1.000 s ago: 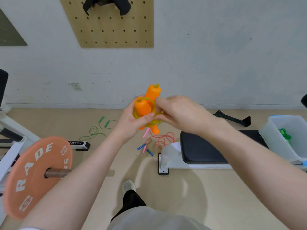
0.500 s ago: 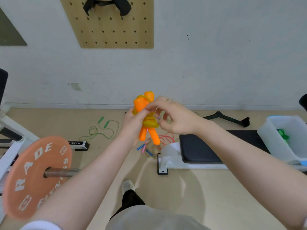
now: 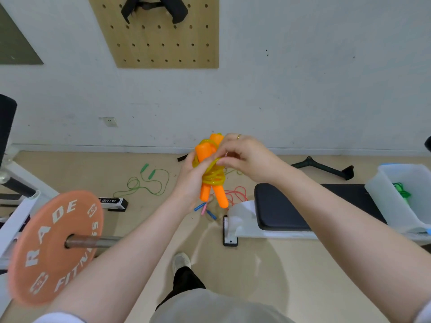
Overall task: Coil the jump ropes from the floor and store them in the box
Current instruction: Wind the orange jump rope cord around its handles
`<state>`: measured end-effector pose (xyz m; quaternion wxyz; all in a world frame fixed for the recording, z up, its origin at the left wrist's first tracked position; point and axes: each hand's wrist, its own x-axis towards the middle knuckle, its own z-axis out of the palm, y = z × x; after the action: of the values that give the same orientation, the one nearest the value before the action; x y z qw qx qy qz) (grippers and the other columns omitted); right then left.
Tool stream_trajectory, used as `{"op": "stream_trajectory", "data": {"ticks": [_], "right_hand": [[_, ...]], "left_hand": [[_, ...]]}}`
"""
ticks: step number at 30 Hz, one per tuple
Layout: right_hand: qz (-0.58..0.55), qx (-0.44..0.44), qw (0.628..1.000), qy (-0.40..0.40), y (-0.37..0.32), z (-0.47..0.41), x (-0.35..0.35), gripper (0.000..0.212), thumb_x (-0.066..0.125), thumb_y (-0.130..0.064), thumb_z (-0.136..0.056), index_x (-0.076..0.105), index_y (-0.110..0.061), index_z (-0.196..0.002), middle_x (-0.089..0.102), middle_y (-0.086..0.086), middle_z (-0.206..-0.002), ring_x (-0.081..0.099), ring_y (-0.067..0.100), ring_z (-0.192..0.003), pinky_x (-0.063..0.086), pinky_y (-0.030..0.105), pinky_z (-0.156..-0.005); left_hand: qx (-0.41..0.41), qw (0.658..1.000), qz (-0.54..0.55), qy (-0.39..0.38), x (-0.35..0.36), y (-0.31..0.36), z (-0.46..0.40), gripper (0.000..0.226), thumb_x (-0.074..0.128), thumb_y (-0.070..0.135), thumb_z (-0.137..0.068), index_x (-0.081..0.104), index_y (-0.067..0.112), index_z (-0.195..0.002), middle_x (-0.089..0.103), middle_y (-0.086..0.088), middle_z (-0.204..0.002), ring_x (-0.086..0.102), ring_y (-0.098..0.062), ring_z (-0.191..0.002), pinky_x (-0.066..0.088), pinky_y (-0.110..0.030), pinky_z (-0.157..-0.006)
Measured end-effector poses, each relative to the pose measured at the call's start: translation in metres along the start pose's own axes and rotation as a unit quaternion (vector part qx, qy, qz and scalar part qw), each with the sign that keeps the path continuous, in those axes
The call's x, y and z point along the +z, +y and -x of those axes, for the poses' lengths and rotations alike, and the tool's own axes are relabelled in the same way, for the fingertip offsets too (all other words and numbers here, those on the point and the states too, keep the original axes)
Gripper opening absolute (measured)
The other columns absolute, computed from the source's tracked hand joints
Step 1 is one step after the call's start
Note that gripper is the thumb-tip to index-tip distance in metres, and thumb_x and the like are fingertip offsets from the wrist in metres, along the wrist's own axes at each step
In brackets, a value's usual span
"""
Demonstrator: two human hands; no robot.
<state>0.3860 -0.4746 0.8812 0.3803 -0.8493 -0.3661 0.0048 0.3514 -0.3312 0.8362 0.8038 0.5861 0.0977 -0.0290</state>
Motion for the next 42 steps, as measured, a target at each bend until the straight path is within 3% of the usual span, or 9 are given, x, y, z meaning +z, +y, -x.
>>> {"op": "stream_trajectory", "data": {"ticks": [3, 6, 12, 17, 20, 27, 33, 36, 42], "right_hand": [[-0.052, 0.037, 0.997, 0.032, 0.002, -0.003, 0.001, 0.007, 0.069, -0.005, -0.079, 0.069, -0.001, -0.085, 0.058, 0.003, -0.078, 0.055, 0.003, -0.060, 0.042, 0.008, -0.061], [-0.159, 0.104, 0.980, 0.055, 0.002, 0.001, 0.005, 0.019, 0.070, 0.002, -0.077, 0.057, -0.012, -0.073, 0.055, -0.005, -0.055, 0.054, 0.000, -0.043, 0.044, 0.011, -0.048], [-0.166, 0.111, 0.977, 0.076, 0.001, 0.008, 0.013, 0.027, 0.069, -0.005, -0.080, 0.051, -0.019, -0.094, 0.048, -0.003, -0.067, 0.052, 0.016, -0.054, 0.045, 0.019, -0.052], [-0.097, 0.108, 0.987, 0.061, 0.006, 0.008, 0.010, 0.013, 0.071, -0.011, -0.079, 0.063, -0.005, -0.087, 0.042, -0.010, -0.066, 0.043, 0.002, -0.063, 0.038, 0.008, -0.055], [-0.038, 0.087, 0.993, 0.067, 0.007, 0.010, 0.010, 0.015, 0.069, -0.015, -0.082, 0.063, -0.001, -0.085, 0.052, -0.003, -0.074, 0.046, 0.001, -0.067, 0.036, 0.006, -0.061], [0.013, 0.070, 0.994, 0.085, -0.003, 0.016, 0.010, 0.017, 0.066, -0.015, -0.084, 0.061, 0.001, -0.084, 0.062, 0.007, -0.076, 0.051, -0.012, -0.059, 0.034, 0.005, -0.055], [-0.025, 0.114, 0.987, 0.107, -0.004, 0.019, 0.015, 0.018, 0.066, -0.013, -0.084, 0.050, -0.013, -0.076, 0.053, -0.005, -0.066, 0.050, -0.006, -0.055, 0.036, 0.009, -0.053], [-0.034, 0.123, 0.986, 0.110, -0.005, 0.024, 0.021, 0.018, 0.065, -0.012, -0.085, 0.049, -0.013, -0.077, 0.056, 0.004, -0.066, 0.048, 0.002, -0.054, 0.036, 0.015, -0.052], [-0.020, 0.149, 0.987, 0.056, -0.010, 0.020, 0.025, 0.016, 0.063, -0.017, -0.086, 0.055, -0.009, -0.098, 0.064, 0.008, -0.083, 0.059, 0.019, -0.074, 0.044, 0.027, -0.067]], "left_hand": [[0.018, 1.000, 0.008, -0.021, -0.002, -0.003, 0.001, 0.040, 0.058, 0.028, -0.088, 0.050, 0.011, -0.124, 0.067, -0.007, -0.095, 0.068, -0.020, -0.082, 0.056, -0.032, -0.065], [0.057, 0.997, -0.048, -0.023, -0.004, -0.007, 0.006, 0.047, 0.061, 0.039, -0.083, 0.049, 0.012, -0.119, 0.066, -0.001, -0.090, 0.066, -0.006, -0.074, 0.052, -0.021, -0.060], [0.087, 0.988, -0.116, -0.044, -0.010, -0.008, 0.010, 0.079, 0.070, 0.074, -0.050, 0.051, 0.028, -0.111, 0.065, 0.002, -0.098, 0.066, -0.004, -0.081, 0.051, -0.019, -0.063], [0.089, 0.977, -0.176, -0.086, -0.017, 0.000, 0.010, 0.060, 0.072, 0.048, -0.052, 0.048, 0.031, -0.104, 0.064, 0.010, -0.083, 0.061, -0.011, -0.072, 0.053, -0.033, -0.065], [0.087, 0.966, -0.205, -0.128, -0.024, 0.002, 0.007, 0.057, 0.072, 0.040, -0.055, 0.048, 0.034, -0.107, 0.064, 0.009, -0.094, 0.062, -0.019, -0.086, 0.054, -0.043, -0.078], [0.059, 0.970, -0.167, -0.166, -0.030, 0.005, 0.008, 0.071, 0.069, 0.042, -0.056, 0.043, 0.023, -0.119, 0.058, 0.002, -0.102, 0.063, 0.003, -0.085, 0.050, -0.018, -0.068], [0.072, 0.979, -0.118, -0.152, -0.025, 0.001, 0.011, 0.056, 0.066, 0.023, -0.071, 0.046, 0.037, -0.122, 0.055, -0.001, -0.118, 0.063, -0.006, -0.094, 0.051, -0.021, -0.069], [0.082, 0.979, -0.125, -0.137, -0.025, -0.002, 0.012, 0.063, 0.071, 0.036, -0.064, 0.051, 0.036, -0.123, 0.052, -0.013, -0.125, 0.059, -0.018, -0.103, 0.051, -0.025, -0.071], [0.080, 0.990, -0.090, -0.078, -0.022, -0.009, 0.011, 0.048, 0.062, 0.020, -0.070, 0.053, 0.029, -0.116, 0.064, 0.002, -0.097, 0.065, -0.002, -0.077, 0.051, -0.017, -0.062]]}}
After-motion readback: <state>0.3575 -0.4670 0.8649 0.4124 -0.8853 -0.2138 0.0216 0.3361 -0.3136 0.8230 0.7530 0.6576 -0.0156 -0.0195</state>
